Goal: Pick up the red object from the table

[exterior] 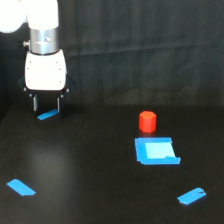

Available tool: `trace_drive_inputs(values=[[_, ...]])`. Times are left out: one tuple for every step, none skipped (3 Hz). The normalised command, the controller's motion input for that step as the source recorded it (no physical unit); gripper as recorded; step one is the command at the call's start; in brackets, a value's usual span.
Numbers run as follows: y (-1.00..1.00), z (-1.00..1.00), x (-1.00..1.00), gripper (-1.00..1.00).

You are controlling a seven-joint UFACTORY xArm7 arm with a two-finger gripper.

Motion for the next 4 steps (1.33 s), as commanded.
trace_drive_inputs(values=[[-0.11,-0.16,0.42,1.0],[-0.6,-0.1,0.56,0.99],[-0.76,0.09,0.75,0.99],[-0.69,0.22,0.8,1.0]])
